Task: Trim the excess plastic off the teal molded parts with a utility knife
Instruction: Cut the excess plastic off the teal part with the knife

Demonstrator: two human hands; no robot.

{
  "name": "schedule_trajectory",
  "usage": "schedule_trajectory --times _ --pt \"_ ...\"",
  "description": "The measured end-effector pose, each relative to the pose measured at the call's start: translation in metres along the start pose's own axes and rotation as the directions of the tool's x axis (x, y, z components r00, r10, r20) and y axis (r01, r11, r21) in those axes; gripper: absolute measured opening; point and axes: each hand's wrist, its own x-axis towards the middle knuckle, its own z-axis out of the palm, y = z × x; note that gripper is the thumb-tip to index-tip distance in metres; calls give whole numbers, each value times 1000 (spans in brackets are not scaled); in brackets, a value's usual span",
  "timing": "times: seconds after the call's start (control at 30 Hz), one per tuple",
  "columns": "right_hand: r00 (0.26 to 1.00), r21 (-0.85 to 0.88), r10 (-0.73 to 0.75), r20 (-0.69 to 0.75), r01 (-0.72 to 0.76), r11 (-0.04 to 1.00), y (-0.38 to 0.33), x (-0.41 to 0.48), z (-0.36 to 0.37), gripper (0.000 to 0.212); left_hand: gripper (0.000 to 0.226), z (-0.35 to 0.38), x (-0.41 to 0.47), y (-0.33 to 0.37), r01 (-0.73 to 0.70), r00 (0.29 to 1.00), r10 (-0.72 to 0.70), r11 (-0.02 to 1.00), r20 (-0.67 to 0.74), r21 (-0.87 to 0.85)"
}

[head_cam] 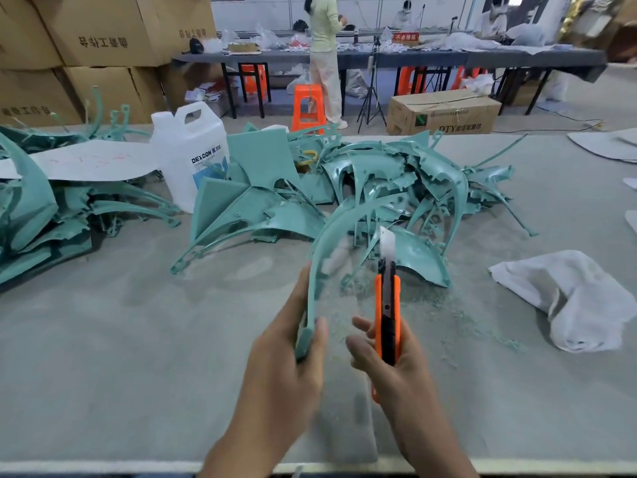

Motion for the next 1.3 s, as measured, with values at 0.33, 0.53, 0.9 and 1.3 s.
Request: schedule_trajectory --times 0.33,0.53,0.9,1.3 --pt "970 -526 -15 241 143 839 8 -15 -42 73 80 -11 7 -60 220 916 -339 870 212 441" --pt "952 -670 -22 306 231 706 1 -15 -44 73 78 -7 0 -67 276 909 -371 879 192 390" --pt "955 -769 -136 262 292 568 -14 16 -32 62 89 -34 0 -30 167 982 -187 918 22 361" --pt "988 -532 -140 71 156 832 -9 26 -48 35 91 -75 17 2 130 991 -110 929 -77 348"
